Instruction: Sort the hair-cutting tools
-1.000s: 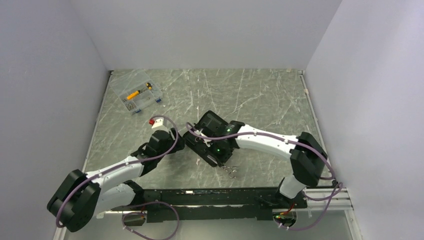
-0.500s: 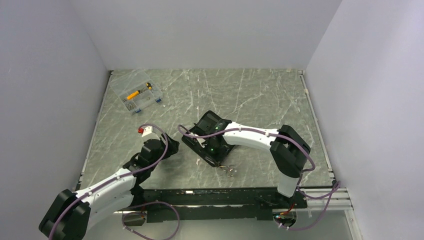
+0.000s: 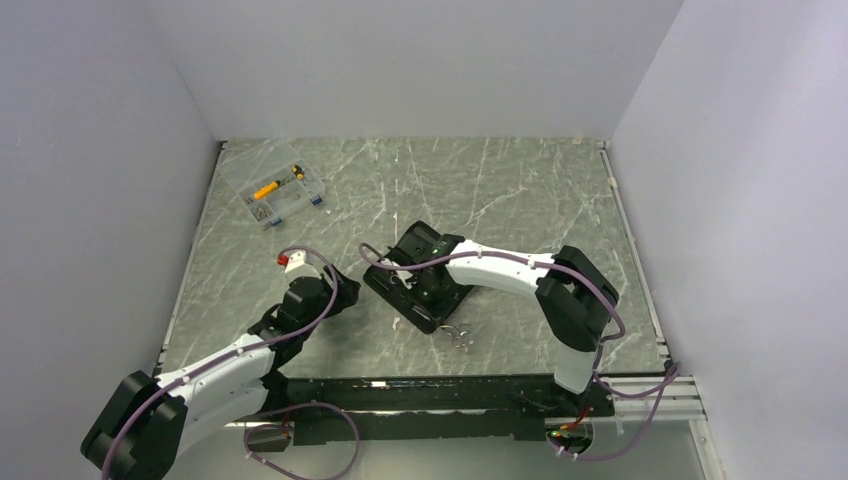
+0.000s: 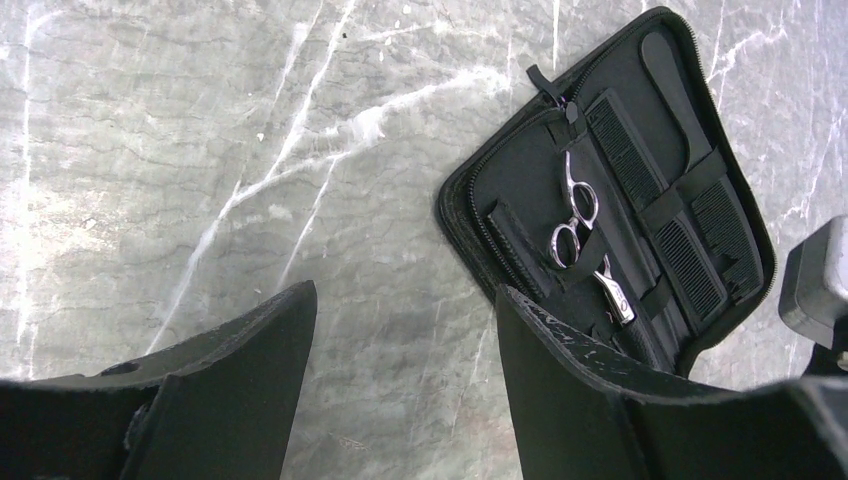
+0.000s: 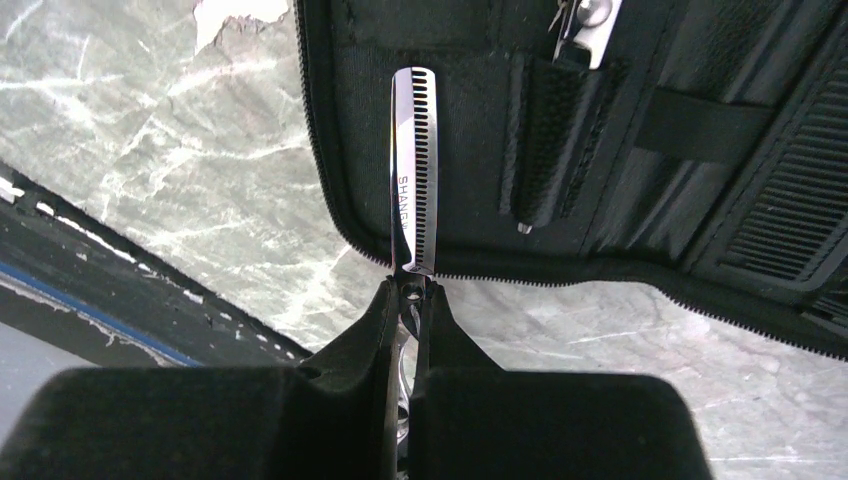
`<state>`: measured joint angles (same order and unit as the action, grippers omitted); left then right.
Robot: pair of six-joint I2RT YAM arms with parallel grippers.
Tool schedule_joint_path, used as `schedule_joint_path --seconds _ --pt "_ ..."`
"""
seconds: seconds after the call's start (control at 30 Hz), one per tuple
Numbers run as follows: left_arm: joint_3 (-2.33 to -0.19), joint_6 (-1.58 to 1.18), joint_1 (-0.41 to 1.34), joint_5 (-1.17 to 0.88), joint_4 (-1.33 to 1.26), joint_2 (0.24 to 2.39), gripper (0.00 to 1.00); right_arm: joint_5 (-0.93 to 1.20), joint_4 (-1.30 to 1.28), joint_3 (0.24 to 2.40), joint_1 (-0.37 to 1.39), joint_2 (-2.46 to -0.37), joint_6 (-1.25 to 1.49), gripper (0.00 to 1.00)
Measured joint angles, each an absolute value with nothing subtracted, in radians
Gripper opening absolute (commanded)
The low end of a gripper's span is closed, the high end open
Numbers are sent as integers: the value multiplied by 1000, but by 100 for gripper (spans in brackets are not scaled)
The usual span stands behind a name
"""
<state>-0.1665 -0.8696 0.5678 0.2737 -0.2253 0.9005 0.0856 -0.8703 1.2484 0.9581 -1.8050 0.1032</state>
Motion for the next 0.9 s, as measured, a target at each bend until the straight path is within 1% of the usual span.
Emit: schedule_joint_path --seconds 0.47,0.9 --pt "-158 -833 566 251 -287 929 68 68 -779 1248 952 -1820 93 0" --pt "-159 -801 565 204 -400 987 65 80 -701 1248 923 -1851 73 0"
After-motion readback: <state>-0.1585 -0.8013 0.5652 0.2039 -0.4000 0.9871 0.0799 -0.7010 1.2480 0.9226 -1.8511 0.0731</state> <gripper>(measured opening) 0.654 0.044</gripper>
